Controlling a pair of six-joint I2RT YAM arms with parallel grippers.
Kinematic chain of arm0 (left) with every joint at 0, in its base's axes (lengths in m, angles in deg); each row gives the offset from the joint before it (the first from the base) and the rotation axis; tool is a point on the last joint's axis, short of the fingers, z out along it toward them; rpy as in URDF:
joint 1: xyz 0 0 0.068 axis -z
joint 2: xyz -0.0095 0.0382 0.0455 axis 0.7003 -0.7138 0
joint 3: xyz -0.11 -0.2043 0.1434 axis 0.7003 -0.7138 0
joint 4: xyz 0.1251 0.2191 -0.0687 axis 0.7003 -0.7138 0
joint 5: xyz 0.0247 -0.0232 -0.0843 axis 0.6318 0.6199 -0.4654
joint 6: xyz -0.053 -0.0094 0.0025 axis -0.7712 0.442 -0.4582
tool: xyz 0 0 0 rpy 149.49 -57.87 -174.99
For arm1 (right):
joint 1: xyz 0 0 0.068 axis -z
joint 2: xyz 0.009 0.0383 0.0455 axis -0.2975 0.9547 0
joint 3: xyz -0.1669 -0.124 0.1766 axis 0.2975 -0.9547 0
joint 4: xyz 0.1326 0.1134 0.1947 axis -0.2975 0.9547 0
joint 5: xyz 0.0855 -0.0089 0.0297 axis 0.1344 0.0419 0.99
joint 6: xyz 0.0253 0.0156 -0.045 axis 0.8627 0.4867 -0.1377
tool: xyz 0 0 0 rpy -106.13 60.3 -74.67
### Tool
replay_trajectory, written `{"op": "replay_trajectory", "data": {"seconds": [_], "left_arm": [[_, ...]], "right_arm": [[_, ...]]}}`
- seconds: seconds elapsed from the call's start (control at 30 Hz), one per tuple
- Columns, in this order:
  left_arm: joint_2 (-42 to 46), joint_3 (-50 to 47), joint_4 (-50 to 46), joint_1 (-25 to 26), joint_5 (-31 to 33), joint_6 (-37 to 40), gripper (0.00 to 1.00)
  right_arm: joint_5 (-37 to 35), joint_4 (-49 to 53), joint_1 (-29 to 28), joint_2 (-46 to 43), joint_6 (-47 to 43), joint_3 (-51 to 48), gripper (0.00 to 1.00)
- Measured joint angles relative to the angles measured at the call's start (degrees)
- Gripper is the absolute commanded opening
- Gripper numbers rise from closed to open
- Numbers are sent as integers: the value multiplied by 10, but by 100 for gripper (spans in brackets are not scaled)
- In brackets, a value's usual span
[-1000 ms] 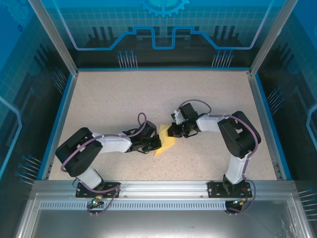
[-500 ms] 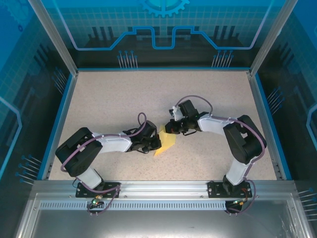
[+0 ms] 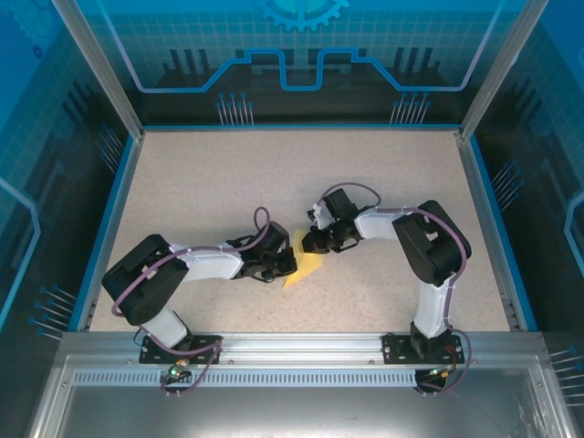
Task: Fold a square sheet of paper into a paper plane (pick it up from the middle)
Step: Fourth fold the wing at the center of the table.
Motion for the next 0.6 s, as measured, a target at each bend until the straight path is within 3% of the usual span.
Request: {"op": "replay_trajectory", "data": {"seconds": [0.33, 0.6], "left_arm": [[0, 0, 0, 0, 0, 1, 0], [0, 3, -9, 0, -1, 6, 0]], "right_arm": [[6, 15, 79, 31, 15, 45, 2], [-58, 28, 132, 27, 19, 77, 3]]}}
